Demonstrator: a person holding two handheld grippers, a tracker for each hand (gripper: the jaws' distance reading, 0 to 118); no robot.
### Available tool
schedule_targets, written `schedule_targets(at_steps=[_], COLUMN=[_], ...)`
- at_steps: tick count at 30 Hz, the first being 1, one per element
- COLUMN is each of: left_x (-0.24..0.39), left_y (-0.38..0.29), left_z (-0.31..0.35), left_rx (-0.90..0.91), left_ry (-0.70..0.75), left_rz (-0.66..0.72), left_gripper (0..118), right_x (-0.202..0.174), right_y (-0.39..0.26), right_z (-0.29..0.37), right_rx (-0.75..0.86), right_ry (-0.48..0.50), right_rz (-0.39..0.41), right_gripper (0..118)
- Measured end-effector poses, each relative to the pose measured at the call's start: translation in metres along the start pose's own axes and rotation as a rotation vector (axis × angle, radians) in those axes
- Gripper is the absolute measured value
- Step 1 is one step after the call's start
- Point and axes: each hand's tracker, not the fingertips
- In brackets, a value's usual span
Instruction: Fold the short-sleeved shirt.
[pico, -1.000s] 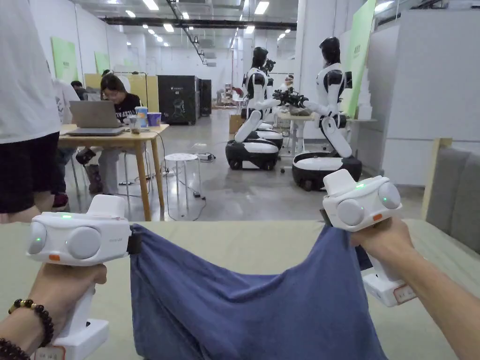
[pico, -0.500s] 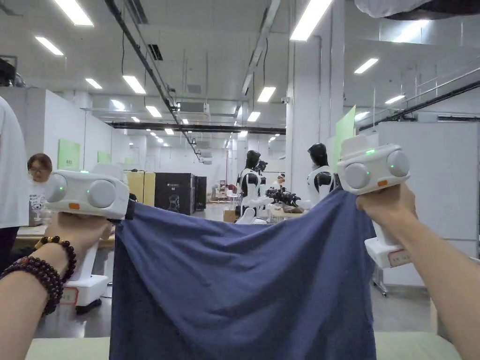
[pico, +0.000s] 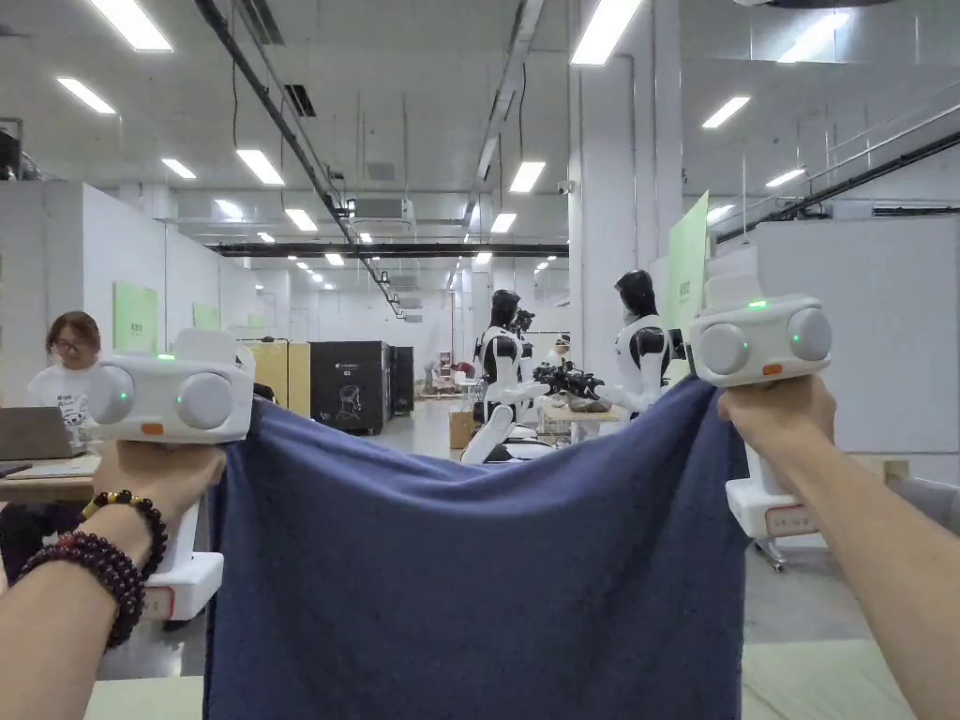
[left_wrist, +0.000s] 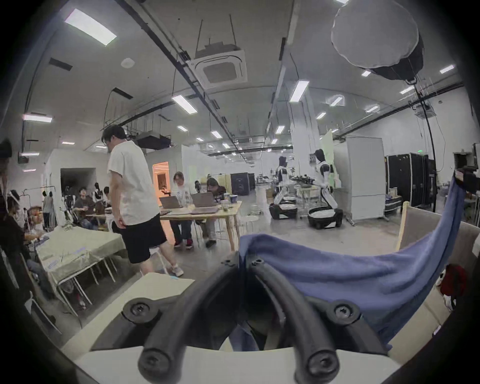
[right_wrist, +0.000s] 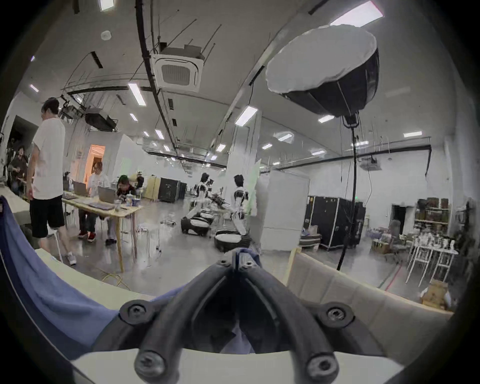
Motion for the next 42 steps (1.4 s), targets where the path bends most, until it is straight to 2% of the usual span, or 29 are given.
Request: schedule_targets(at_steps=[3, 5, 9, 13, 15, 20, 22, 26, 36, 39, 42], left_x=[0.011, 0.02, 0.026, 0.023, 0.022, 0.011, 0.001, -0.009, -0.041, -0.053, -0.065], left_y=[-0.038, -0.066, -0.112, -0.123, -0.127, -0.149, -0.167, -0.212, -0.332, -0.366, -0.392], left_z=[-0.005, -0.006, -0.01, 0.002, 0.017, 0.091, 0.12, 0.177, 0.301, 0.324, 0.342], left_rx=[-0.02, -0.048, -0.128, -0.132, -0.132, -0.117, -0.128, -0.162, -0.261, -0.291, -0.336], left_ry=[0.053, 0.062, 0.037, 0.026, 0.016, -0.009, -0.029, -0.019, -0.089, -0.105, -0.099], left_rz=[0.016, 0.014, 0.043, 0.037, 0.04, 0.074, 0.1, 0.065, 0.026, -0.003, 0.031], left_gripper=[1, 2, 1, 1, 2, 1, 1, 2, 2, 2, 1], right_x=[-0.008, -0.011, -0.016, -0.01, -0.008, 0.007, 0.012, 0.024, 0.041, 0.044, 0.047], right_y=[-0.042, -0.071, -0.118, -0.129, -0.131, -0.153, -0.168, -0.207, -0.324, -0.356, -0.382], right_z=[-0.005, -0.007, -0.008, 0.015, 0.027, 0.103, 0.137, 0.208, 0.345, 0.373, 0.399], right_rx=[-0.066, -0.089, -0.165, -0.177, -0.168, -0.114, -0.11, -0.121, -0.262, -0.297, -0.331], right_ry=[0.01, 0.025, 0.042, 0.066, 0.088, 0.128, 0.138, 0.169, 0.247, 0.26, 0.256], right_rz=[0.017, 0.001, 0.022, 0.011, 0.038, 0.088, 0.142, 0.155, 0.161, 0.218, 0.234], right_gripper=[1, 1, 1, 1, 1, 1, 1, 1, 1, 1, 1])
